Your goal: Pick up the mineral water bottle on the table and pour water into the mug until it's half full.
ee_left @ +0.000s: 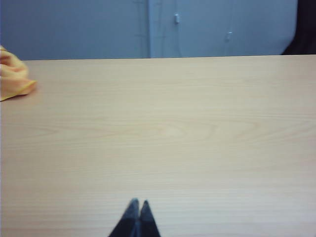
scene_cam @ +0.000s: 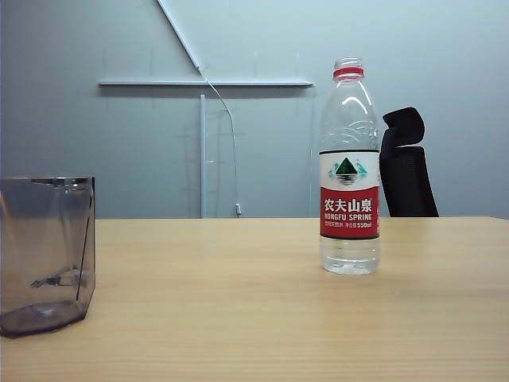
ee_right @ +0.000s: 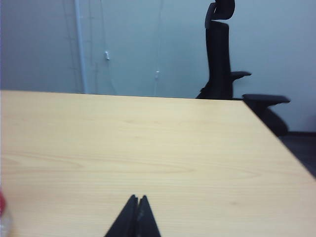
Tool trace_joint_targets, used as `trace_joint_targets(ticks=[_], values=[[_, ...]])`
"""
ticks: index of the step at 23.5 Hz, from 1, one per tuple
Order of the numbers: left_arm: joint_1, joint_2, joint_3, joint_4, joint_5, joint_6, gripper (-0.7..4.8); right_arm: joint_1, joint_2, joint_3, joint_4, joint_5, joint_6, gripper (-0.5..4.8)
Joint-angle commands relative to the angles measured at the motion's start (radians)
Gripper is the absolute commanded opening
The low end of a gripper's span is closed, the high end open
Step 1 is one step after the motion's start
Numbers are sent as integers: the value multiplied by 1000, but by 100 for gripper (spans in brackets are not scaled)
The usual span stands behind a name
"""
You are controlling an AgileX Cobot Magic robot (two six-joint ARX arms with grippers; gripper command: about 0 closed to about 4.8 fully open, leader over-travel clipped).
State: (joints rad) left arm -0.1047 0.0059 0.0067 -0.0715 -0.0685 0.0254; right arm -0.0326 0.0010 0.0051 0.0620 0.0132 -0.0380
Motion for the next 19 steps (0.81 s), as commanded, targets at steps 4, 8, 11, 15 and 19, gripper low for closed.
trace_joint_targets(ticks=[4,8,11,15,19], values=[[-170,74,5,5,2,-3,-2,2,-1,13,24,-159,181,-5],[-250,100,5,2,2,-3,-2,2,3,60,-15,-237,284,-5],[-266,100,5,-1,2,-3,-2,3,25,96,-63,-319,304,-3],[-266,100,4,-2,2,-3,-2,39,171,122,-69,-435,301,157],[-266,100,4,-2,2,-3,-2,171,458,124,163,-400,268,479]])
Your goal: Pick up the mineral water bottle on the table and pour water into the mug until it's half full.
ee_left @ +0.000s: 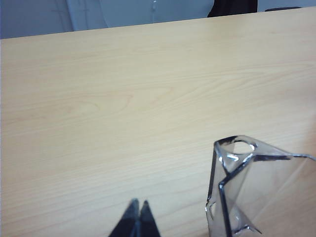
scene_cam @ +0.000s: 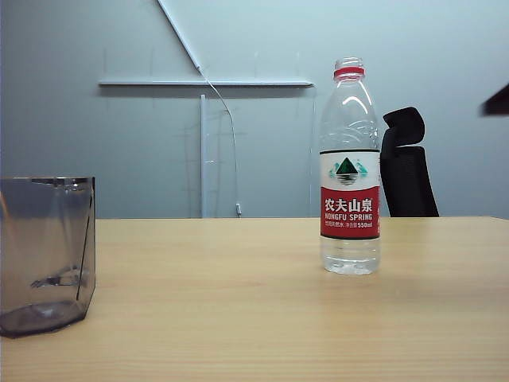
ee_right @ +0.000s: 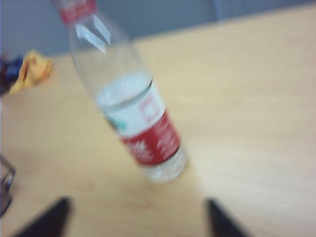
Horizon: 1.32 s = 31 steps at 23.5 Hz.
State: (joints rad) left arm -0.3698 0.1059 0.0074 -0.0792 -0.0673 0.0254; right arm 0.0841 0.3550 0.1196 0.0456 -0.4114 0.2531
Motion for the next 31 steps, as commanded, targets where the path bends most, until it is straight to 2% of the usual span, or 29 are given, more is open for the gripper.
trace_joint_targets(ticks=[1,3,5,9,12,18,31], values=[[0,0,3,6,1,-3,-2,79,157,10,240,45,-30,479],[1,-1,3,6,1,-3,-2,154,333,14,431,121,-104,479],[1,-1,3,6,1,-3,-2,204,510,48,554,151,-195,479],[1,-1,3,6,1,-3,-2,230,742,138,649,149,-258,479],[1,0,3,6,0,-3,-2,230,874,198,714,151,-258,479],[2,0,3,6,0,-3,-2,232,1044,265,793,142,-258,479],[2,-1,3,6,1,-3,-2,235,1227,339,922,140,-257,479]])
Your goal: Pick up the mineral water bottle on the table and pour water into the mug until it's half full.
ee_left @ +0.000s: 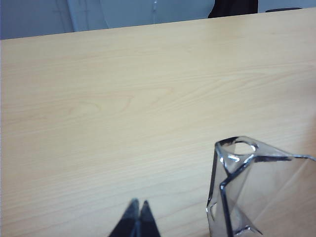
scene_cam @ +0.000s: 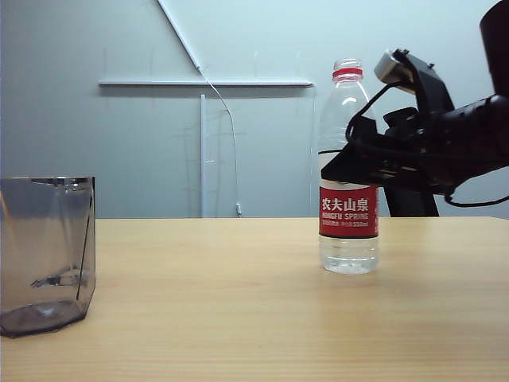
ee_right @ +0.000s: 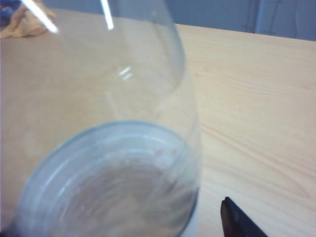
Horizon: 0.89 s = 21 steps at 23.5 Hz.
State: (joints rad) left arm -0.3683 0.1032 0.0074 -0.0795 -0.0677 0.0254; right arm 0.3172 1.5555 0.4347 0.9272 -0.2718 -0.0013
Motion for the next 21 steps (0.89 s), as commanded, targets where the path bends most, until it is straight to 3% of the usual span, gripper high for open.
trace_joint_targets(ticks=[1,8,10,11,14,16,19,21], values=[[0,2,3,6,1,-3,-2,2,43,36,43,-1,2,479],[0,1,3,6,1,-3,-2,5,75,67,43,-64,31,479],[0,1,3,6,1,-3,-2,5,75,67,43,-64,31,433],[0,1,3,6,1,-3,-2,6,75,67,43,-64,31,366],[2,1,3,6,1,-3,-2,6,74,67,43,-67,32,247],[11,1,3,6,2,-3,-2,6,74,67,44,-72,32,220],[74,0,3,6,3,-3,-2,6,68,67,51,-102,57,219],[151,-9,2,6,2,-3,-2,10,34,67,47,-184,56,171]])
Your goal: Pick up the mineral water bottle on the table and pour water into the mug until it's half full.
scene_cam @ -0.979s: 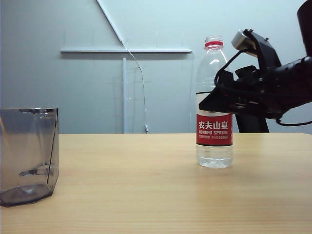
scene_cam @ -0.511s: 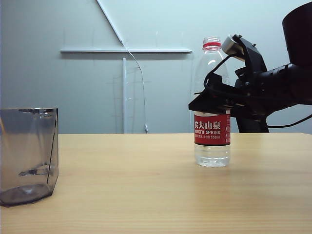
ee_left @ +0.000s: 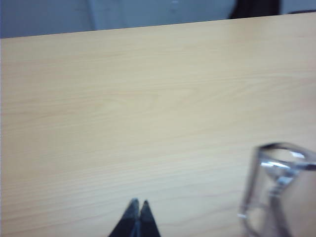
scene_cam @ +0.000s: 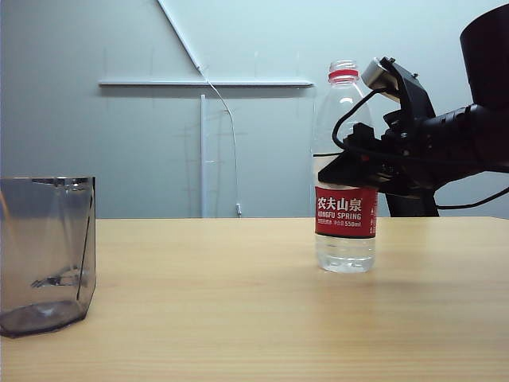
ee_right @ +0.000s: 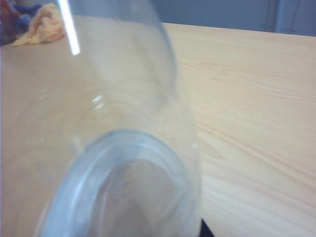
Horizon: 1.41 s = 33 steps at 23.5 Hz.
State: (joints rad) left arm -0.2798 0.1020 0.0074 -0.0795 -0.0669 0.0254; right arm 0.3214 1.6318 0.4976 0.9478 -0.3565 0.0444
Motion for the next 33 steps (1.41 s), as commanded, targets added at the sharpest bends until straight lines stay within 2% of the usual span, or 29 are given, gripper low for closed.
trace_joint_targets(ticks=[1,4,7,11,14,22,24,26,33], values=[[78,-16,2,6,0,-3,-2,16,-56,5,24,-119,7,165],[125,-59,2,6,1,-3,-2,71,-123,11,-46,-117,-32,165],[161,-81,2,6,0,-3,-2,182,-186,103,-382,-103,-211,166],[196,-83,2,6,0,-3,-2,337,-194,237,-691,69,-409,166],[200,-87,2,6,0,-3,-2,417,-193,292,-785,181,-481,165],[200,-96,2,6,0,-3,-2,592,-193,341,-847,444,-602,166],[200,-96,2,6,0,-3,-2,654,-187,341,-840,565,-676,166],[200,-96,2,6,0,-3,-2,684,-166,342,-820,644,-735,166],[200,-96,2,6,0,-3,-2,695,-97,375,-786,753,-758,167]])
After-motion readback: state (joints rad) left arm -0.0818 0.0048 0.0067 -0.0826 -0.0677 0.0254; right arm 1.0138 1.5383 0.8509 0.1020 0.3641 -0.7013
